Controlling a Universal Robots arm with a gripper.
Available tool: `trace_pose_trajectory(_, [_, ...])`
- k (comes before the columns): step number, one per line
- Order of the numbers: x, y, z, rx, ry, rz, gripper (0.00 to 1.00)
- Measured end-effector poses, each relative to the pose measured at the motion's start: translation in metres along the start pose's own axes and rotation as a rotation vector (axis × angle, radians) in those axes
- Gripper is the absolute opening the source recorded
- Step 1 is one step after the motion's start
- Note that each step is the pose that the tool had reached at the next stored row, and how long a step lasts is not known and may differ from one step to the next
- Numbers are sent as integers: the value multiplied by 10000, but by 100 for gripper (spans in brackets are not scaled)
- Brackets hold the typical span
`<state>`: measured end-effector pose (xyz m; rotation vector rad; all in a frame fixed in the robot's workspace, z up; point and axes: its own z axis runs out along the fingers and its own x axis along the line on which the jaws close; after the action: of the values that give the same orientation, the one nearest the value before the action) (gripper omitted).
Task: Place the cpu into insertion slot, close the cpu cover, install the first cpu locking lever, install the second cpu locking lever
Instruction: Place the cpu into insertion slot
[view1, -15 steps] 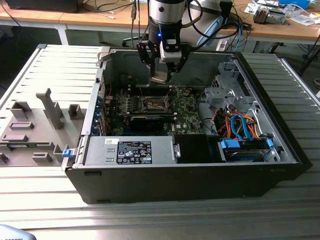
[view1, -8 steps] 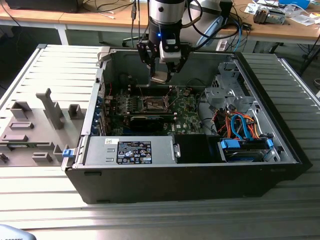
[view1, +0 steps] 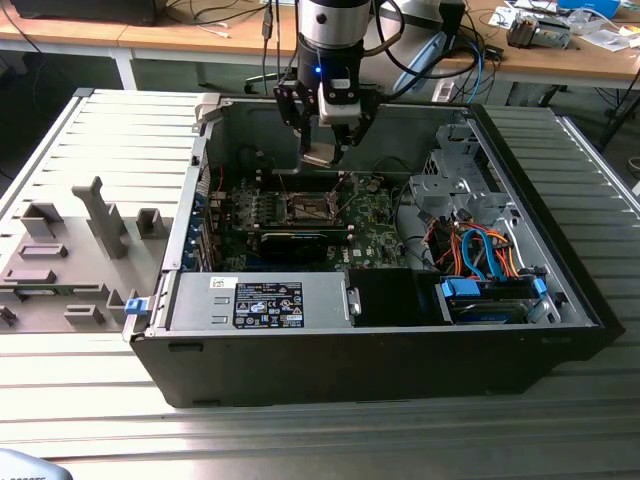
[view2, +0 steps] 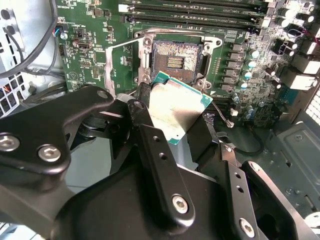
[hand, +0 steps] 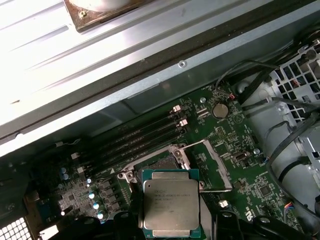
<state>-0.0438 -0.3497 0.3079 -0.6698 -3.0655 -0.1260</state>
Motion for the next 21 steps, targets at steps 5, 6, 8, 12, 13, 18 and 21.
trace_pose_trajectory(5, [0,0,1,-1,-9,109,54])
trace_pose_trajectory(6, [0,0,1,-2,-10,130,54])
trace_pose_trajectory(8, [0,0,1,-2,-13,163,54])
trace_pose_trajectory(12, [0,0,2,-4,-19,237,54])
trace_pose_trajectory(13, [0,0,2,-4,-20,255,54])
trace_pose_trajectory(18, [0,0,3,-6,-30,376,54])
trace_pose_trajectory(21, [0,0,4,-8,-36,456,54])
